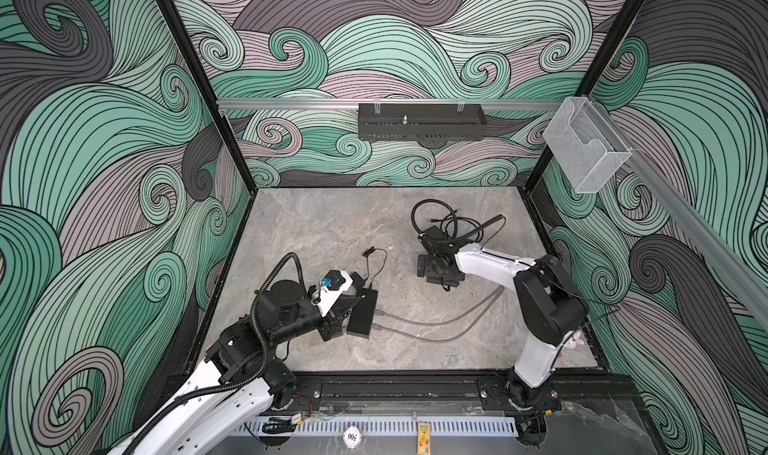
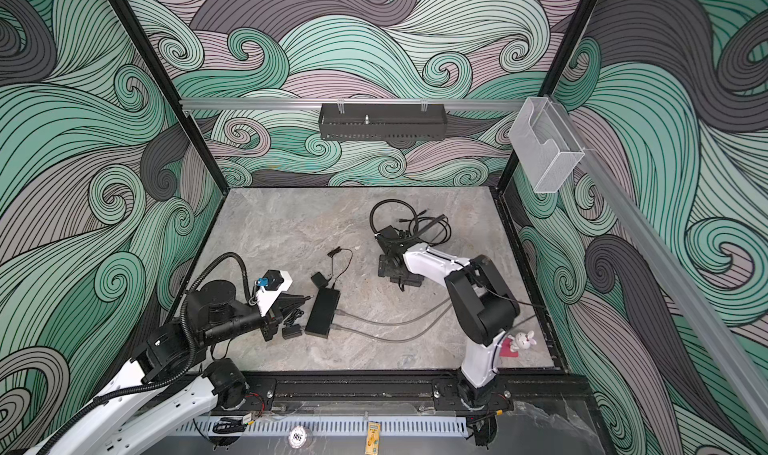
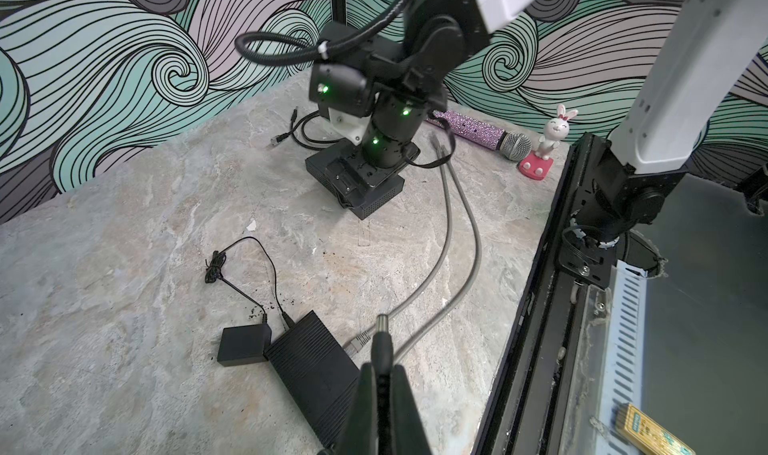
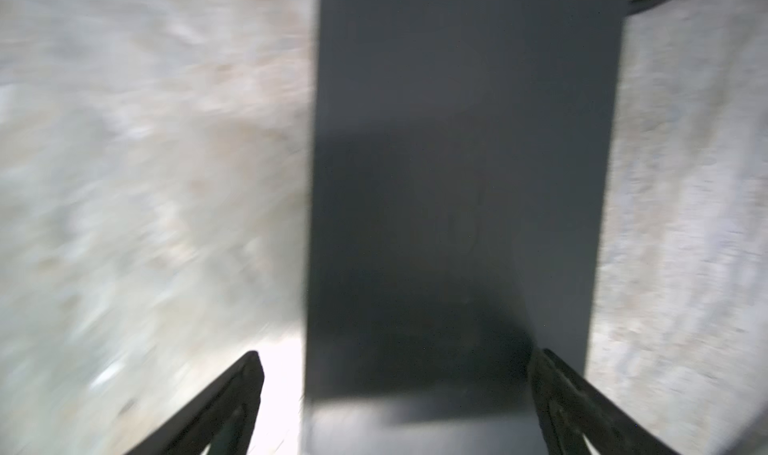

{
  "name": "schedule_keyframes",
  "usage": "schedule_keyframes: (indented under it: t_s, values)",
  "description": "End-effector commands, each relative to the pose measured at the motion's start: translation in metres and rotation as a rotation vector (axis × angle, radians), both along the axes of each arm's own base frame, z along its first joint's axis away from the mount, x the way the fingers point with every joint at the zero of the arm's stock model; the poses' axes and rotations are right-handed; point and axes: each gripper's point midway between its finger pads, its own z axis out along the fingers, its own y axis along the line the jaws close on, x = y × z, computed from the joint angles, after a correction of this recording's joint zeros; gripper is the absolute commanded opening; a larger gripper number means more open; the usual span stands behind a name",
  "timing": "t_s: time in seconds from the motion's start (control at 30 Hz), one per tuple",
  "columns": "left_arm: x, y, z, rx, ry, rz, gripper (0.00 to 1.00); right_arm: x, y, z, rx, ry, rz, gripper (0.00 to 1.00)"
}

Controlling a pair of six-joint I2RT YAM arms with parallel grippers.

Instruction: Insert the plug into the switch port

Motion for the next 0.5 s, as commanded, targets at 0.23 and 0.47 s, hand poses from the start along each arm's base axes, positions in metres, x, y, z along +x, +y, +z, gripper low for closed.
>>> schedule_keyframes:
  t_s: [0.23, 0.47]
  values:
    - [-0.001, 0.000, -0.001, 0.011, 0.015, -0.006, 0.00, 0.044, -0.052, 0.026, 0.187, -0.087, -0.154, 0.89]
    - [0.000, 0.001, -0.003, 0.020, 0.012, 0.001, 0.00, 0.078, -0.041, 0.011, 0.277, -0.047, -0.046, 0.89]
